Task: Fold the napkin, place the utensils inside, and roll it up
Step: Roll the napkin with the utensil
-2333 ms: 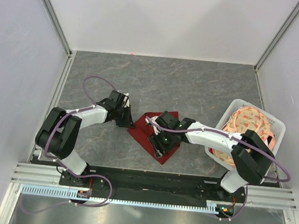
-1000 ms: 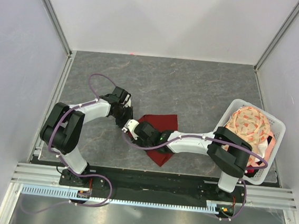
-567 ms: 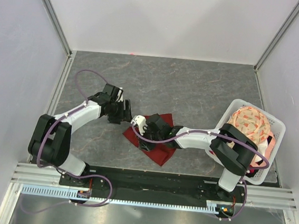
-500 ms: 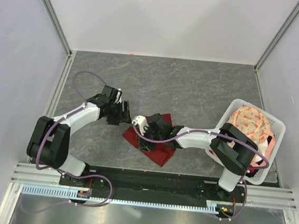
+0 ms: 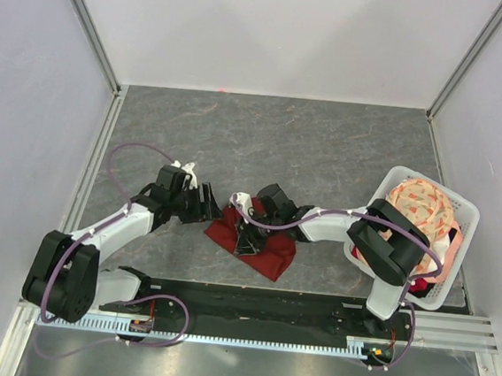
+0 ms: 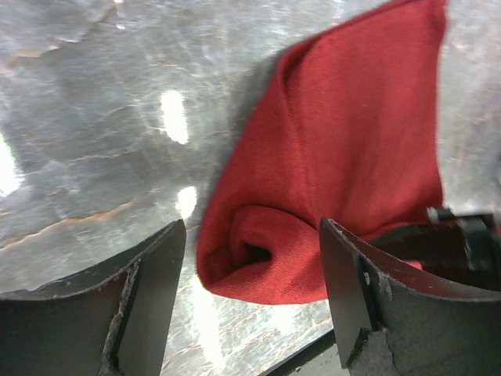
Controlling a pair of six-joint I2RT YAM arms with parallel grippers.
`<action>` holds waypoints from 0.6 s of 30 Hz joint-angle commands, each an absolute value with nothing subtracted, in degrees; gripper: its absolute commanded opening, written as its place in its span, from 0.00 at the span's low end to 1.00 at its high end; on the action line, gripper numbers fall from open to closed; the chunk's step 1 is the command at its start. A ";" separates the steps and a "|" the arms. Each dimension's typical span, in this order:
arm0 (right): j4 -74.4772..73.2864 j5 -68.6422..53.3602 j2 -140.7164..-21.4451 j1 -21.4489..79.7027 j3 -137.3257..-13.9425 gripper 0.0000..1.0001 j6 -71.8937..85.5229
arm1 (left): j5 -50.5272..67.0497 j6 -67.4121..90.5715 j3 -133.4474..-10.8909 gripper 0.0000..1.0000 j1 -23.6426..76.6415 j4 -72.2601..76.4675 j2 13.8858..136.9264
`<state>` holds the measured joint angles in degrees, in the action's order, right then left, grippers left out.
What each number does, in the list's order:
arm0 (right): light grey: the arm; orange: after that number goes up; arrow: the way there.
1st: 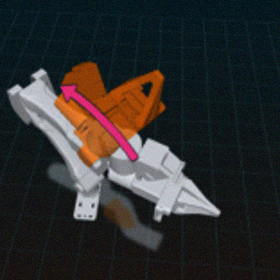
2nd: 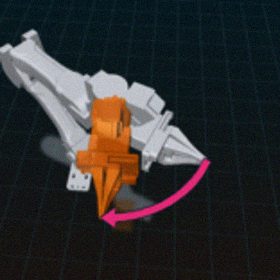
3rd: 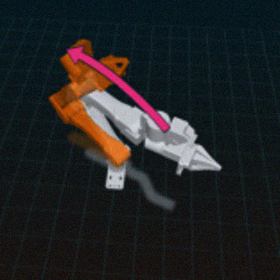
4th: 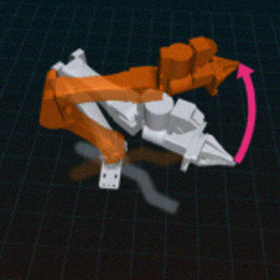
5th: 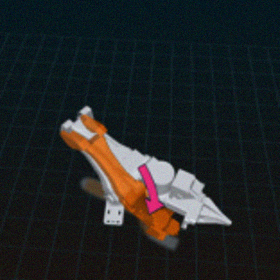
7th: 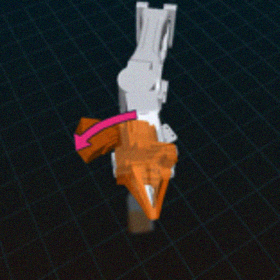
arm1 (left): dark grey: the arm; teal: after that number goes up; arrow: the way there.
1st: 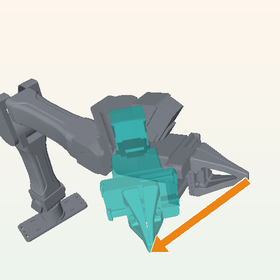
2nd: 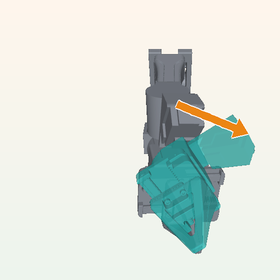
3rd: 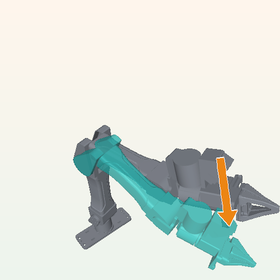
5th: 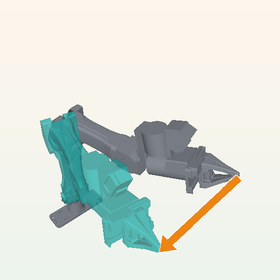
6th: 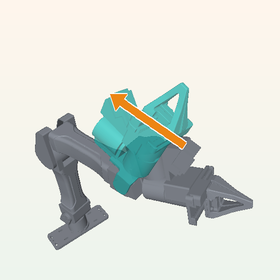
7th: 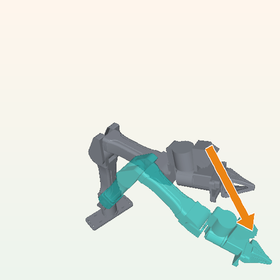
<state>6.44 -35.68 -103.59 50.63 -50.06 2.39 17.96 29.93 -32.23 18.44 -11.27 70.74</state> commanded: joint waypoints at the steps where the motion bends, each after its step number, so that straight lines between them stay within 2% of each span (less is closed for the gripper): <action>1: -0.44 -37.35 -108.10 49.84 -48.16 0.18 2.11 | 21.71 32.34 -28.66 0.74 18.37 -4.49 67.33; 8: -0.44 -38.14 -109.33 48.25 -48.43 0.18 2.81 | 22.06 33.22 -25.84 0.66 18.28 -2.64 67.23; 18: -0.44 -37.18 -109.34 48.08 -48.52 0.18 2.90 | 22.06 31.73 -26.89 0.43 18.37 -0.26 73.47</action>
<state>7.53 -41.60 -105.93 48.03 -50.68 4.54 21.23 31.99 -25.87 18.44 -2.83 71.75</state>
